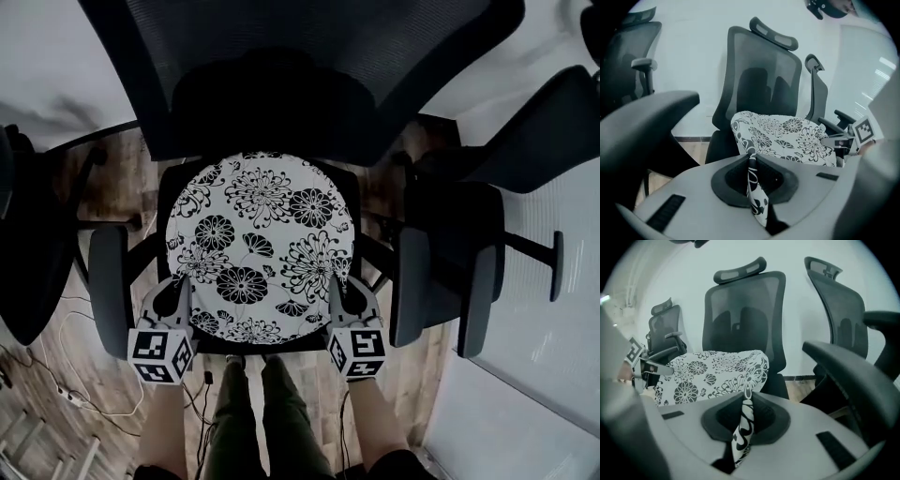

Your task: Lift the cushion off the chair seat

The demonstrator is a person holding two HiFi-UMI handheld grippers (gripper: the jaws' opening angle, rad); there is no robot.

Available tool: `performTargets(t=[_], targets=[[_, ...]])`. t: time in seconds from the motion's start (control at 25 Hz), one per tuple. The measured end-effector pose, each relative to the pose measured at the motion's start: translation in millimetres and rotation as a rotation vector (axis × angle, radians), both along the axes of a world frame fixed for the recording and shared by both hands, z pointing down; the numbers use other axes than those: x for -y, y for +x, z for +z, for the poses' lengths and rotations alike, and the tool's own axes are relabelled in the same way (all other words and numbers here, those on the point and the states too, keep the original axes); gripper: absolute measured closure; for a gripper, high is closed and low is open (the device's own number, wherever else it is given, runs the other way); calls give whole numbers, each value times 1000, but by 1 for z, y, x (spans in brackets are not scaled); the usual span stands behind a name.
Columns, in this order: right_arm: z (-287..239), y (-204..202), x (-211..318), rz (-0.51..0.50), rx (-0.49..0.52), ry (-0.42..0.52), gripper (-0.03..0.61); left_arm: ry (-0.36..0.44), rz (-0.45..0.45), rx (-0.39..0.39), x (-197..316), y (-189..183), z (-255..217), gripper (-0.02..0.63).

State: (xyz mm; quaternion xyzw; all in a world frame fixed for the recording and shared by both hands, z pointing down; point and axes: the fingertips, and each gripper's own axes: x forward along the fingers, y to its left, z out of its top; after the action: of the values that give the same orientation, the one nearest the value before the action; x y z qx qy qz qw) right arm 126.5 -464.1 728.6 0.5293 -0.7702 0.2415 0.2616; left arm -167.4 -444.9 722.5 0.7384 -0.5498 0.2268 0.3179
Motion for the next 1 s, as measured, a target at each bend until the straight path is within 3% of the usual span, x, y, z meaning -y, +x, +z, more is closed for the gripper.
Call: performTargets(t=[0.16,0.32,0.44,0.6,0.76,1.0], targets=[[15,3,4,28,9,-17,541,2,5,-7,7,-1,14,594],[1,-1,13,36,-47,-156,541,-135,-23,-92,12,-7,14,594],[-3,-9,21,39,-94,-217,540,-195,-53,-165,17,-13,22,594],[-31,-6,24,12,-205,-340,540,-312,-97,-298,6,0,21,594],[-27,-15,28,21,-201,-322,540,-295,-90,-321,11,-9,24,594],[-23,-9,18,26,-159,-234,540,-202,-79,-305,6,-9,20,594]])
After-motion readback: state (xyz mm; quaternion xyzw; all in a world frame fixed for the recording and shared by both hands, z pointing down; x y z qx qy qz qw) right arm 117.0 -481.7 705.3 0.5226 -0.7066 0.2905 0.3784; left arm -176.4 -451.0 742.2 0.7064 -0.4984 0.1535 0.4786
